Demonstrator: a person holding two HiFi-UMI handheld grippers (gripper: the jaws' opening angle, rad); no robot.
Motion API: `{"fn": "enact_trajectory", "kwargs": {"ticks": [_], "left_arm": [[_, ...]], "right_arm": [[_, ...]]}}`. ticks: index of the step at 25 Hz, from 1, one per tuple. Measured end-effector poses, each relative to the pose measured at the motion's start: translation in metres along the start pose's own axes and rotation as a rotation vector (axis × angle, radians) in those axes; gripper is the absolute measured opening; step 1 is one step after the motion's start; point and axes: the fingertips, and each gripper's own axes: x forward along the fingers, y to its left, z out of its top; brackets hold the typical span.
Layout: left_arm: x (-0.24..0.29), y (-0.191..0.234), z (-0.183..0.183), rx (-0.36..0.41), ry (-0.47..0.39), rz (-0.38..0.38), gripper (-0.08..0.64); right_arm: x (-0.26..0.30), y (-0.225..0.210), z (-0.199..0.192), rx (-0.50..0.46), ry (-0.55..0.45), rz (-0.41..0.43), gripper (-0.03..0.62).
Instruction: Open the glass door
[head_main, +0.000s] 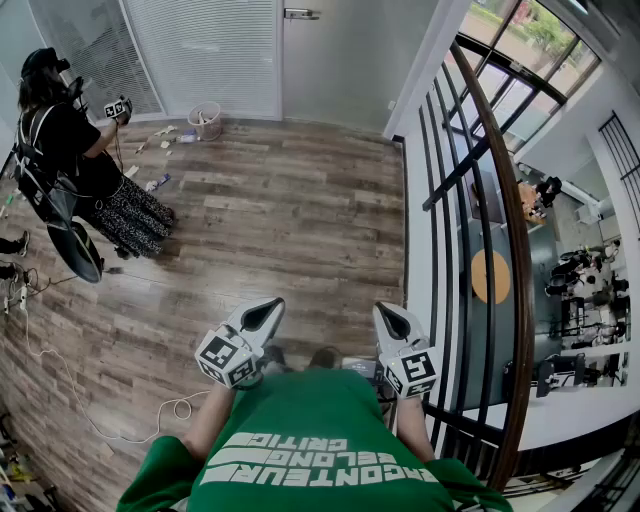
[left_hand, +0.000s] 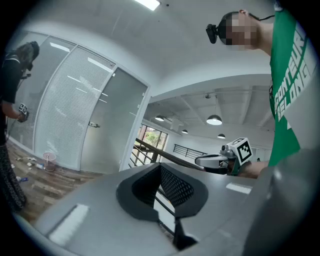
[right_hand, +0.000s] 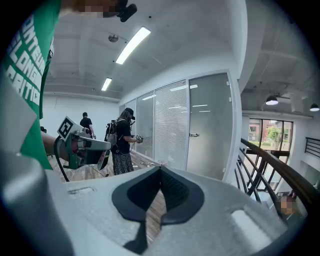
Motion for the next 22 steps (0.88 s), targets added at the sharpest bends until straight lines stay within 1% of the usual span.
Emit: {"fn": "enact_trajectory", "kwargs": {"ticks": [6,14,22], "left_arm": [[0.006,-0.006,0.002,-0.001,0.000,0.004,0.017],[0.015,-0.012,-0.004,-0.002,0.007,0.008,0.017],[0.035,-0.025,-0.009,0.002,0.017,0.016,0.017]], "right_arm": [[-0.006,-0.007,0.001,0.004,0.000,0.003,-0.006],[-0.010,-0.015,-0.007,0.008,-0.003,0.003,-0.006],[-0.024,-0.039,-0.016,0.012,-0.014,-0.007,-0.006]]}}
